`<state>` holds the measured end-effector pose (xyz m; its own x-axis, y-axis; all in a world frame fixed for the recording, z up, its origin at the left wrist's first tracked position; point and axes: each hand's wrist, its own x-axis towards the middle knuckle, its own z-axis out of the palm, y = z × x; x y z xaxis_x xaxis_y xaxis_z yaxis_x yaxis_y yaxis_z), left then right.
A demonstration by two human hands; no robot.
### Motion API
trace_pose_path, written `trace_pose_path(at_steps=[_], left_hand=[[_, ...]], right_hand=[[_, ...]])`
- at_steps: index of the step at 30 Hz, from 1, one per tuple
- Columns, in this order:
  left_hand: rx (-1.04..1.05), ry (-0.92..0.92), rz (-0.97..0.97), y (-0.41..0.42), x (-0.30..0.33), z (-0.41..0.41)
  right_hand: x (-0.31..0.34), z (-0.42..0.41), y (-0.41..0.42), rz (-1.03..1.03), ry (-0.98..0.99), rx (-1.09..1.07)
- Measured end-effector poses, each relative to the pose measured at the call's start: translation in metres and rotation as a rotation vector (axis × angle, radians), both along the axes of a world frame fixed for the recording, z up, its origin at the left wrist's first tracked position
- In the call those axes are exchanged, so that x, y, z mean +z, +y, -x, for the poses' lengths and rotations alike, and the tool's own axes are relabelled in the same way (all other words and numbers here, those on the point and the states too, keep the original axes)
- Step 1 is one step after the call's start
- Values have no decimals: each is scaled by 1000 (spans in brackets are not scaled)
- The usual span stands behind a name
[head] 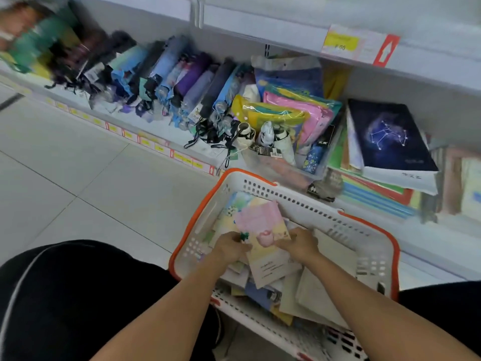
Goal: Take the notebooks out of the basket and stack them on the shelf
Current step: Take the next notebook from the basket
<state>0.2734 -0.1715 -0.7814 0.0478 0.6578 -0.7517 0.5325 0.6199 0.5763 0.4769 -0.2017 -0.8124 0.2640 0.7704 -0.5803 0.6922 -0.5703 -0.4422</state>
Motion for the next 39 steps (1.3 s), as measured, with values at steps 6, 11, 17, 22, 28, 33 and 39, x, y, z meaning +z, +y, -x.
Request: trace_pose_path(at_steps=[6, 11, 17, 22, 28, 33, 39], left_hand=[[339, -316, -147, 5, 17, -1], [237, 131, -551, 45, 52, 24], [297, 215, -500, 43, 42, 47], [302, 228, -462, 36, 27, 53], [254, 212, -468, 34, 33, 42], [217, 202, -502, 38, 49, 41], [387, -459, -236, 56, 107, 20]], right_hand=[[26, 14, 14, -87, 591, -349], [31, 31, 29, 147, 477, -521], [17, 68, 35, 137, 362, -452], [15, 56, 33, 142, 258, -329], [46, -3, 16, 59, -34, -17], [116, -24, 19, -77, 181, -62], [204, -29, 34, -338, 680, -263]])
